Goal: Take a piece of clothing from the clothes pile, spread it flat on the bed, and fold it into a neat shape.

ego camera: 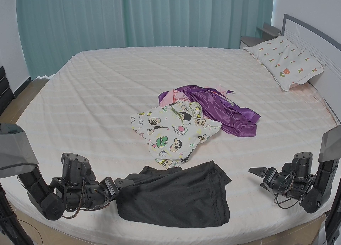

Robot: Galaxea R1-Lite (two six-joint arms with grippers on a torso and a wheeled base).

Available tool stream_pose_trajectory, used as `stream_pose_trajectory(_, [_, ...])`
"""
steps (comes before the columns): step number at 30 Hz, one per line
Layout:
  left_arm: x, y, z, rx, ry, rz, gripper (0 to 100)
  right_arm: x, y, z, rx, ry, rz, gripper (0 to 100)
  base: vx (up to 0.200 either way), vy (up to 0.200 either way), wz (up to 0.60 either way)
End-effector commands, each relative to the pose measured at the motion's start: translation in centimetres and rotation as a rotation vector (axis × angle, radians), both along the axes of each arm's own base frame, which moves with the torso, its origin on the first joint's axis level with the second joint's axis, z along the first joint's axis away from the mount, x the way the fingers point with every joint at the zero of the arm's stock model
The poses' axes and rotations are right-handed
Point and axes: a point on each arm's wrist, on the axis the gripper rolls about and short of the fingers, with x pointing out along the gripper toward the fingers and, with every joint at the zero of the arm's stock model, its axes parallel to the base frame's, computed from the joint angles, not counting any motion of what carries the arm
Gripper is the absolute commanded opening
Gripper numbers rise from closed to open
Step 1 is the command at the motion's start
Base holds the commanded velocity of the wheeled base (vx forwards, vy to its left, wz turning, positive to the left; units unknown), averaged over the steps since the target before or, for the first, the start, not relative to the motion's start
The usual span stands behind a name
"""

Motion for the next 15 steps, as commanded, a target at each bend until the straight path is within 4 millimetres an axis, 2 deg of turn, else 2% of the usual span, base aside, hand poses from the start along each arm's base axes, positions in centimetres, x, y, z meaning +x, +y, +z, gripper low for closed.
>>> stream_pose_trajectory(1, [-1.9, 0.6, 0.4, -0.042, 0.024, 0.015, 100, -0.7, 1.1, 0.1, -0.004, -0.003, 0.046, 100, 0.000, 0.000, 0.00])
stream_pose_trajectory(3, [-2.2, 0.7, 0.9, -0.094, 0.017, 0.050, 100, -1.1, 1.6, 0.1, -0.009, -0.009, 0.059, 100, 0.000, 0.000, 0.00])
stream_pose_trajectory(6, [-2.4, 0.7, 1.1, -0.115, 0.011, 0.061, 100, -1.3, 2.0, 0.1, -0.013, -0.016, 0.070, 100, -0.200, 0.000, 0.00])
stream_pose_trajectory(9, [-3.1, 0.9, 0.8, -0.124, 0.027, 0.047, 100, -2.0, 3.2, 0.0, -0.025, -0.021, 0.106, 100, -0.200, 0.000, 0.00])
stream_pose_trajectory(15, [-4.0, 1.2, -0.3, -0.119, 0.078, 0.028, 100, -2.4, 3.5, -0.7, -0.036, 0.014, 0.124, 100, 0.000, 0.000, 0.00])
